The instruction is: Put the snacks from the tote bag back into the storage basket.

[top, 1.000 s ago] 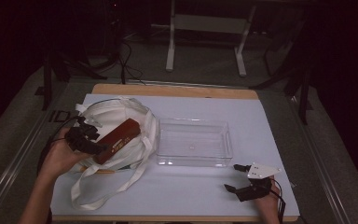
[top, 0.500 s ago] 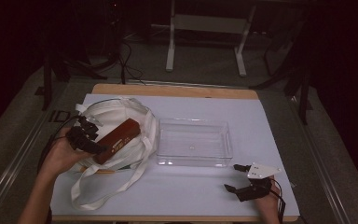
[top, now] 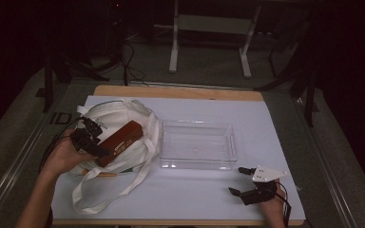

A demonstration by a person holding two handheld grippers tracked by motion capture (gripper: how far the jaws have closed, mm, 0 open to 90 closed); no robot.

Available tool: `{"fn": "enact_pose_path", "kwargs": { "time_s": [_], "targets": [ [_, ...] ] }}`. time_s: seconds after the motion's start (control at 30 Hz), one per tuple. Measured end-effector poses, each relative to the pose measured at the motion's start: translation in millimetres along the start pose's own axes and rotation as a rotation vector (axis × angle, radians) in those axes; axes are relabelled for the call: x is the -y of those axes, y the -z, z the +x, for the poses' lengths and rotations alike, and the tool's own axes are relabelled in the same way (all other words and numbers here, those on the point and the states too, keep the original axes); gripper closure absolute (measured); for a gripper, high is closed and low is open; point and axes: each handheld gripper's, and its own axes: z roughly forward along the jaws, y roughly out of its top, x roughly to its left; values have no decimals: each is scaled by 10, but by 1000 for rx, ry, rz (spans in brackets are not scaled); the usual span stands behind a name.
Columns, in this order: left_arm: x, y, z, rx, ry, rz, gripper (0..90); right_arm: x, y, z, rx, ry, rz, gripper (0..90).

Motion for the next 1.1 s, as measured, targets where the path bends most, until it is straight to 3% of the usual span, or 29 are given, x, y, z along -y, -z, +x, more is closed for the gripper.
{"fn": "enact_pose_path", "kwargs": {
  "time_s": [0.63,1.1],
  "targets": [
    [-95,-201,28,49,-28,126,366,0,0,0,-1,1,0,144],
    [-123,-314,52,73,-25,181,367,-1,-1,0,-2,1,1,144]
  ]
}}
